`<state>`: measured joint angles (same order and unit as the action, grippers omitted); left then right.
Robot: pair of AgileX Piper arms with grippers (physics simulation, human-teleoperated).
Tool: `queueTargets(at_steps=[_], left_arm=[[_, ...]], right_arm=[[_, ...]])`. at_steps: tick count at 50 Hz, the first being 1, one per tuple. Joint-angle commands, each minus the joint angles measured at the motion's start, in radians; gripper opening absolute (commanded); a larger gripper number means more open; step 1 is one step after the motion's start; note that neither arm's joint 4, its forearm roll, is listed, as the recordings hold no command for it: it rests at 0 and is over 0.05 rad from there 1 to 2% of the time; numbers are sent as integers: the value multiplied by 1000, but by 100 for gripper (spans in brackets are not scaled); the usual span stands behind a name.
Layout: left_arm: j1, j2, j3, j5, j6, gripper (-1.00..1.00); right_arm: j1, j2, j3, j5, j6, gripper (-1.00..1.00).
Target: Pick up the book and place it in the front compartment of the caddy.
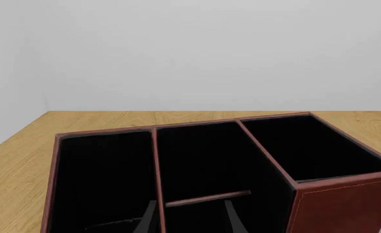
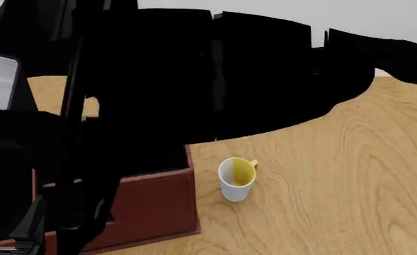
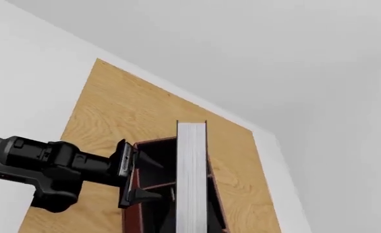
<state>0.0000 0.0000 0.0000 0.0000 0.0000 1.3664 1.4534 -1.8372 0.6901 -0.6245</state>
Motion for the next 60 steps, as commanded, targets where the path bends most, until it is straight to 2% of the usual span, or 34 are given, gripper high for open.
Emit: queueTargets(at_steps=[1, 8, 10, 11, 13, 15, 18, 25, 30, 34, 36, 40, 47, 53, 54, 60], left_arm=[[0, 0, 0, 0, 0, 100], [0, 0, 0, 0, 0, 100], [0, 0, 0, 0, 0, 100], [0, 0, 0, 0, 0, 100], [0, 0, 0, 0, 0, 100], [0, 0, 0, 0, 0, 100], [0, 0, 0, 0, 0, 100], [0, 0, 0, 0, 0, 100], [0, 0, 0, 0, 0, 100], [0, 0, 0, 0, 0, 100], [0, 0, 0, 0, 0, 100], [0, 0, 0, 0, 0, 100], [0, 0, 0, 0, 0, 100], [0, 0, 0, 0, 0, 100], [0, 0, 0, 0, 0, 100], [0, 0, 0, 0, 0, 100]], right_arm=[[-31, 36, -83, -6, -43, -100], [-10, 98, -100, 5, -70, -100], [5, 122, -128, 33, -52, -100], [14, 133, -116, 27, -67, -100], [35, 167, -166, 72, -28, -100], [21, 175, -140, 57, -63, -100], [24, 220, -177, 94, -45, -100], [-4, 275, -161, 110, -84, -100], [-42, 339, -228, 148, -92, -100], [-76, 372, -228, 150, -142, -100], [-86, 397, -266, 173, -137, -100], [-131, 431, -280, 178, -210, -100], [-151, 494, -408, 233, -235, -100], [-173, 511, -393, 210, -280, -100], [-182, 510, -371, 194, -302, -100], [-201, 562, -442, 209, -311, -100]])
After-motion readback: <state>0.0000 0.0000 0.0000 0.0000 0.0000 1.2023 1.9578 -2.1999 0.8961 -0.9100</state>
